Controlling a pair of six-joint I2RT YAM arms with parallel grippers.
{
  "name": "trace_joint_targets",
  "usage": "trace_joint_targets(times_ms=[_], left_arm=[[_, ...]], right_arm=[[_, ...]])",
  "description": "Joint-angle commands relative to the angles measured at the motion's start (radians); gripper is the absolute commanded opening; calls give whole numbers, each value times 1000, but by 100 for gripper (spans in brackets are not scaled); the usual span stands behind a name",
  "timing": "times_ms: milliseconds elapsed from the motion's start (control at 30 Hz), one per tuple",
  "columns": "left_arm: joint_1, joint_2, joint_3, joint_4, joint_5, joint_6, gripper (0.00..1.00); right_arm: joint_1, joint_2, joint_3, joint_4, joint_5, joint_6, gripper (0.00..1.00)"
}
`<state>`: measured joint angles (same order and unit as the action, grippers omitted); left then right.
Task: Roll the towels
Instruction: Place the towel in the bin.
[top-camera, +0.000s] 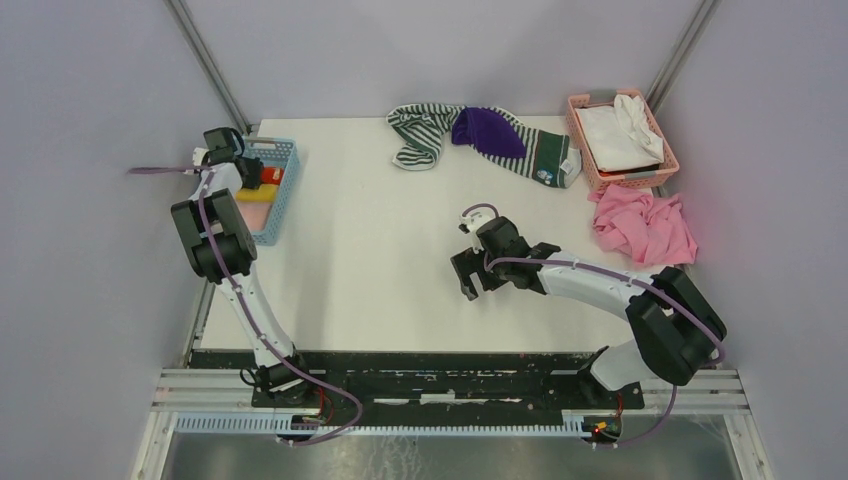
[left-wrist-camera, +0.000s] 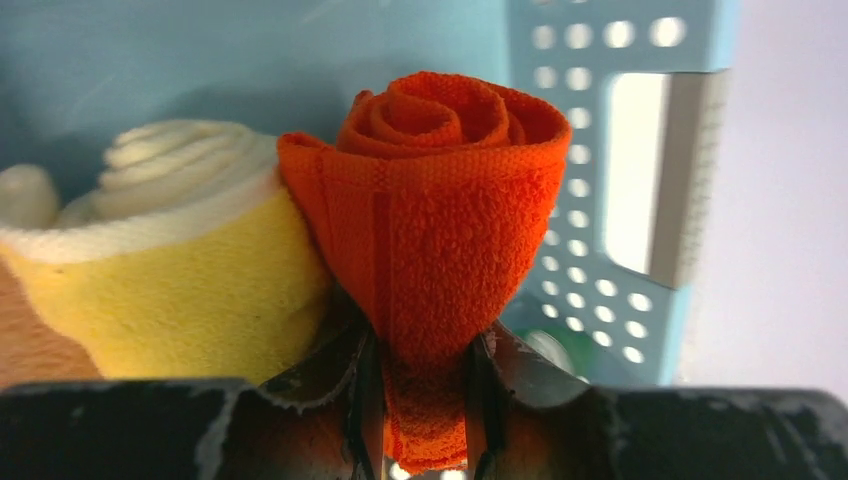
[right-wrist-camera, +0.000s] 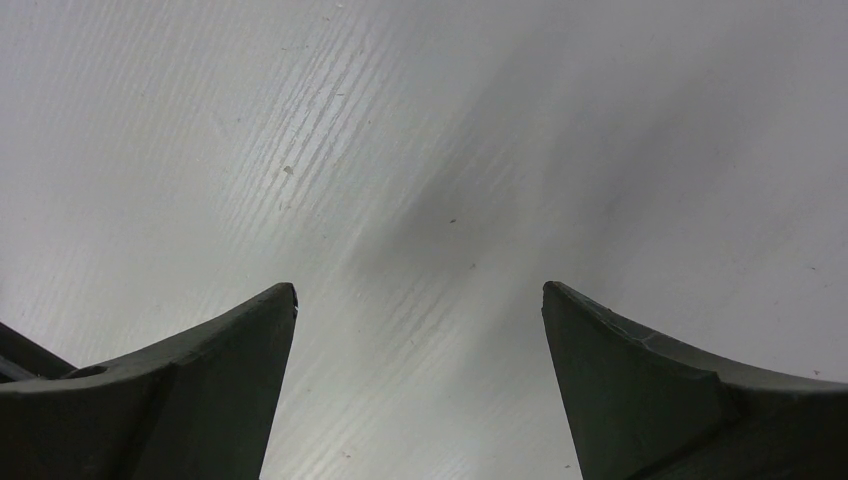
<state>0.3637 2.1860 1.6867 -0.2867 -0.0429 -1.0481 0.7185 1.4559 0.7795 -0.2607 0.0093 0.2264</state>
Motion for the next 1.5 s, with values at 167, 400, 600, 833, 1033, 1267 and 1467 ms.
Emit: trace_joint_targets(times_ms=[167, 400, 600, 833, 1033, 1267, 1467], left_arm=[[31, -19, -12, -166, -85, 73, 23], [27, 7, -13, -215, -78, 89, 31], [27, 63, 72, -272, -54, 123, 46], [26, 114, 169, -331, -32, 148, 54], [27, 90, 207, -359, -25, 154, 58], [28, 4, 205, -367, -48, 152, 73], [29, -79, 155, -371, -53, 153, 77]], right_arm=[[-3, -13, 24, 15, 24, -6, 100], [-4, 0, 28, 15, 20, -2, 100], [-3, -5, 26, 14, 24, -2, 100], [-3, -9, 28, 15, 29, -3, 100], [-3, -23, 27, 8, 33, -2, 100], [-2, -45, 24, 9, 42, -4, 100], [-3, -92, 17, 1, 59, -4, 100]])
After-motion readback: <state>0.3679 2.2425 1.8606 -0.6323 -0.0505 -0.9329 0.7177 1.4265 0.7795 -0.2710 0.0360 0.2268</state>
